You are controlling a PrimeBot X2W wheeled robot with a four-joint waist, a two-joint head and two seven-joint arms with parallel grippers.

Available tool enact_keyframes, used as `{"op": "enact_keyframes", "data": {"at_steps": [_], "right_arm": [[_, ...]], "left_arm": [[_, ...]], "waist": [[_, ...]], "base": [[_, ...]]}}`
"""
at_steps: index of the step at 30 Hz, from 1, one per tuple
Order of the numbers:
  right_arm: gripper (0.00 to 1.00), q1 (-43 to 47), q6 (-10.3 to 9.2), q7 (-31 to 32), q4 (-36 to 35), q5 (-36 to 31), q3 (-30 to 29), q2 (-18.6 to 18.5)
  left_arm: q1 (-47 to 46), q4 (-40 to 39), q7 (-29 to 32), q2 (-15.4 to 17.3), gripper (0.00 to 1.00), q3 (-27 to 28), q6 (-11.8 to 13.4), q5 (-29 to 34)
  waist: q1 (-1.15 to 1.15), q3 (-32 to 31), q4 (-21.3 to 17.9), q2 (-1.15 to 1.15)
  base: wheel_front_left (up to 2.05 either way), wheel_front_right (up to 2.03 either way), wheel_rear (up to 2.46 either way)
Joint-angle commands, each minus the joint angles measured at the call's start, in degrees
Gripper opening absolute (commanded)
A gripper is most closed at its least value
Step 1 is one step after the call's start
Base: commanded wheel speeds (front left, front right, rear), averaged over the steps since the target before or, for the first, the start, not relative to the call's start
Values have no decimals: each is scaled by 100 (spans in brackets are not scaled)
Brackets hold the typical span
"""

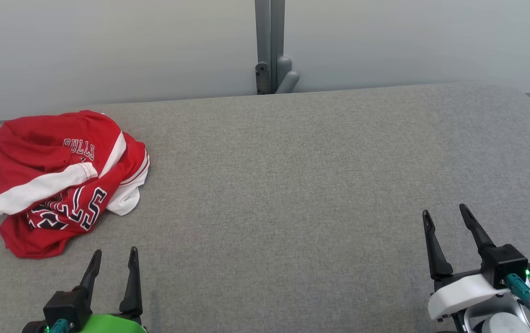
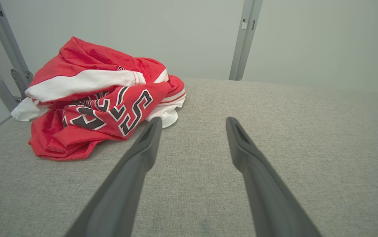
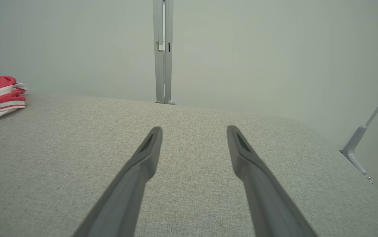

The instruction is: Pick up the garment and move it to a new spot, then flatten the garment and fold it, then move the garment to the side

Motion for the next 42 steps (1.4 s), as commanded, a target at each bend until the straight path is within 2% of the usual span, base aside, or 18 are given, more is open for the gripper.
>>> {"op": "enact_keyframes", "data": {"at_steps": [1,6,10,14,15,20,26,35,38,42], "right_arm": [[100,49,0,-26,20,-1,-10,1],[100,64,0,-25,17,18,-18,-16],[100,134,0,-24,-12,15,12,-32],[100,218,0,-22,-16,43,49,-53],[100,238,0,-22,-2,48,80,-66],[100,114,0,-22,19,57,277,-48],[100,30,-1,-22,59,97,475,-39],[100,20,-1,-22,41,131,600,-109],[100,-107,-1,-22,-50,88,607,-230],[100,-452,-1,-22,-197,-27,700,-482]], "left_arm": [[-9,1,-21,27,100,0,-16,-29],[-31,4,-21,41,100,-42,-16,-28],[-72,28,-20,64,100,-84,-16,-32],[-111,48,-20,102,100,-150,-16,-3],[-111,70,-20,137,100,-137,-16,-3],[36,114,-20,205,100,14,-16,-42],[193,91,-20,239,100,210,-16,-57],[-33,74,-20,167,100,323,-16,-163],[-598,321,26,311,100,11,-16,-319],[-1873,698,587,460,100,-244,-15,-870]], "waist": [[0,-2,-4,0],[0,-6,4,0],[0,-38,165,0],[0,-79,608,0],[0,-107,918,0],[0,-186,1639,0],[0,-255,2035,0],[0,-76,2000,0],[0,329,1920,0],[0,1212,1801,0]], "base": [[0,0,0],[0,0,0],[0,0,0],[0,0,0],[0,0,0],[0,0,0],[0,0,0],[0,0,0],[0,0,0],[0,0,0]]}}
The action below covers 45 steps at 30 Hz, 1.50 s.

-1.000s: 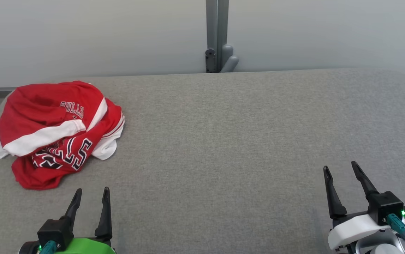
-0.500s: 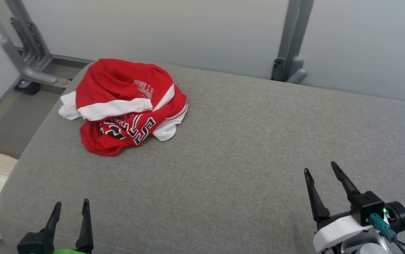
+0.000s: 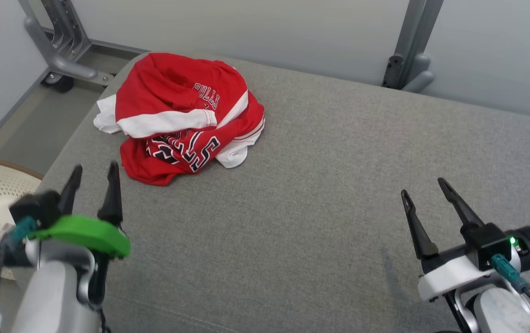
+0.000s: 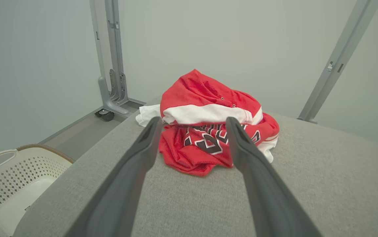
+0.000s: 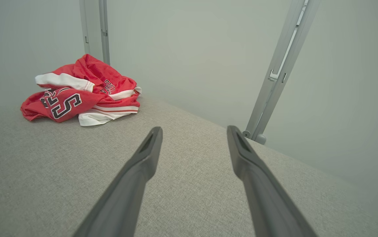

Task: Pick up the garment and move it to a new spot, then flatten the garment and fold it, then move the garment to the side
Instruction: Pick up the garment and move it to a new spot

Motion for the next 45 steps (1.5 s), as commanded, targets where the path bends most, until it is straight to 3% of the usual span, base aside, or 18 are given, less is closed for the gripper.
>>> {"op": "enact_keyframes", "data": {"at_steps": [1,3,8,13,21,25,28,30,31,32,39,45], "right_arm": [[100,-270,-2,-18,-88,-67,51,-156],[100,-497,-2,-18,-161,-109,138,-293],[100,-819,-4,-18,-348,-130,335,-522],[100,-972,-4,-19,-574,-153,577,-607],[100,-924,-4,-19,-941,-111,820,-572],[100,-839,-4,-18,-985,-57,876,-556],[100,-753,-4,-19,-953,-27,910,-490],[100,-696,-4,-18,-946,25,901,-478],[100,-684,-4,-18,-943,32,906,-484],[100,-683,-4,-19,-933,40,912,-493],[100,-635,-4,-19,-729,138,918,-489],[100,-633,-4,-18,-559,299,980,-294]], "left_arm": [[-658,168,293,39,100,18,-14,-361],[-1398,441,574,296,100,-49,-13,-422],[-2778,1225,1246,575,100,-221,-6,-1153],[-3617,1900,1526,981,100,-270,-6,-1714],[-4154,2965,1441,1430,100,-190,-6,-2395],[-4213,3367,1293,1620,100,-172,-6,-2410],[-4189,3689,1216,1567,100,-230,-7,-2523],[-4158,3798,1103,1582,54,-270,-7,-2595],[-4177,3866,1023,1600,20,-251,-7,-2631],[-4212,3884,948,1601,0,-277,-7,-2623],[-4407,3636,459,1721,0,-734,-7,-2516],[-4426,3030,775,2040,0,-1112,-6,-2843]], "waist": [[0,1271,-303,0],[0,1745,-392,0],[0,2573,-697,0],[0,3141,-1057,0],[0,3427,-1630,0],[0,3395,-1732,0],[0,3256,-1782,0],[0,3167,-1763,0],[0,3136,-1743,0],[0,3101,-1720,0],[0,2681,-1482,0],[0,2225,-1427,0]], "base": [[0,0,0],[0,0,0],[0,0,0],[0,0,0],[0,0,0],[0,0,0],[0,0,0],[0,0,0],[0,0,0],[0,0,0],[0,0,0],[0,0,0]]}}
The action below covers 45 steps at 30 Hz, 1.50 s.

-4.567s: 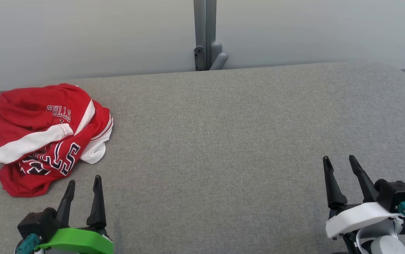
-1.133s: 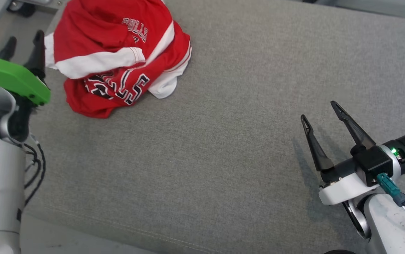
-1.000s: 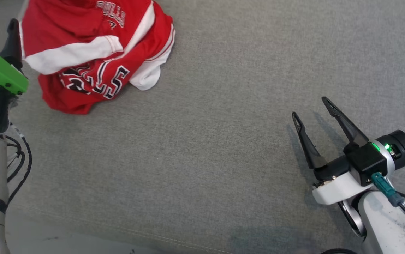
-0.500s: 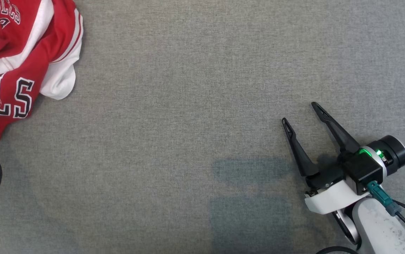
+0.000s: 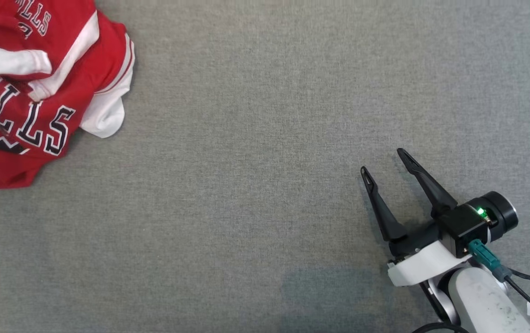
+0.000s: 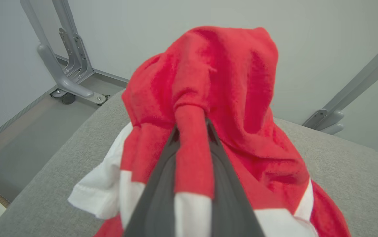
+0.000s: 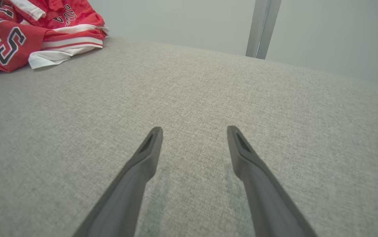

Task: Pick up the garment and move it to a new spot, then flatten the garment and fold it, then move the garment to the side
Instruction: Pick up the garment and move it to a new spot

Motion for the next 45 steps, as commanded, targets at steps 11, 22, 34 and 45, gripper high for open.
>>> {"op": "enact_keyframes", "data": {"at_steps": [11,22,34,45], "right_arm": [[100,104,-8,-18,195,177,-109,419],[100,361,-8,-18,226,274,-295,598],[100,479,-8,-19,146,361,-476,755],[100,396,-8,-19,95,609,-436,816]], "left_arm": [[209,-1377,764,994,0,-165,2,-793],[1001,-3566,1230,1043,0,-169,160,-1296],[1513,-6603,1681,260,0,-575,1096,-1666],[1393,-6809,1457,-775,0,-1785,1464,-946]], "waist": [[0,-826,6,0],[0,-1290,-71,0],[0,-1645,-492,0],[0,-1480,-1223,0]], "base": [[0,0,0],[0,0,0],[0,0,0],[0,0,0]]}}
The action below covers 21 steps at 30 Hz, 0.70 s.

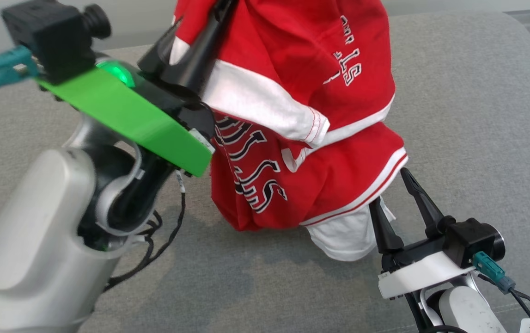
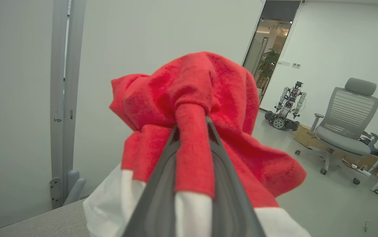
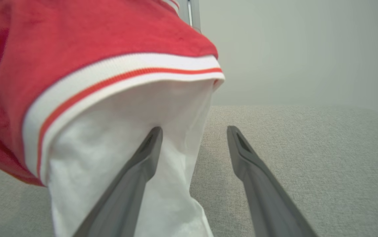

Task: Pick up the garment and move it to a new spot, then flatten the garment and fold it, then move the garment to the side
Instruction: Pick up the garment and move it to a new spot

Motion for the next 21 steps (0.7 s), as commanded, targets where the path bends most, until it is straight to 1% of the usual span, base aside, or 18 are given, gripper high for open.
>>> {"op": "enact_keyframes", "data": {"at_steps": [1,3,5,7,9,12,15,16,17,18,19,20,21], "right_arm": [[100,-32,-8,-17,-24,105,29,1],[100,5,-8,-18,-27,162,18,-2],[100,48,-8,-18,-15,192,-10,0],[100,82,-7,-18,-20,216,-40,-1],[100,123,-7,-18,-17,223,-37,2],[100,162,-8,-17,-9,189,-59,-1],[100,195,-7,-18,-23,134,-113,0],[100,225,-7,-17,-26,115,-133,2],[100,247,-7,-18,-32,85,-148,1],[100,262,-7,-18,-34,57,-164,2],[100,272,-8,-18,-33,29,-174,1],[100,277,-7,-18,-29,14,-178,1],[100,277,-7,-18,-29,14,-178,1]], "left_arm": [[211,294,-193,-138,0,-165,-38,151],[442,735,-398,-318,0,-413,-126,230],[649,1265,-642,-395,0,-647,-250,420],[794,1879,-919,-395,0,-938,-380,786],[1031,2474,-1152,-515,0,-1146,-489,903],[1202,3242,-1408,-612,0,-1321,-620,994],[1342,3778,-1585,-754,0,-1443,-752,1005],[1344,3905,-1646,-808,6,-1466,-779,1013],[1336,4016,-1696,-850,26,-1488,-809,1036],[1316,4114,-1733,-893,38,-1515,-843,1044],[1279,4195,-1767,-930,65,-1533,-849,1068],[1239,4255,-1794,-959,99,-1554,-844,1104],[1239,4255,-1794,-959,99,-1554,-844,1104]], "waist": [[0,108,-309,0],[0,144,-421,0],[0,160,-516,0],[0,165,-595,0],[0,153,-670,0],[0,117,-735,0],[0,96,-720,0],[0,86,-698,0],[0,73,-672,0],[0,53,-638,0],[0,32,-606,0],[0,10,-577,0],[0,10,-577,0]], "base": [[0,0,0],[0,0,0],[0,0,0],[0,0,0],[0,0,0],[0,0,0],[0,0,0],[0,0,0],[0,0,0],[0,0,0],[0,0,0],[0,0,0],[0,0,0]]}}
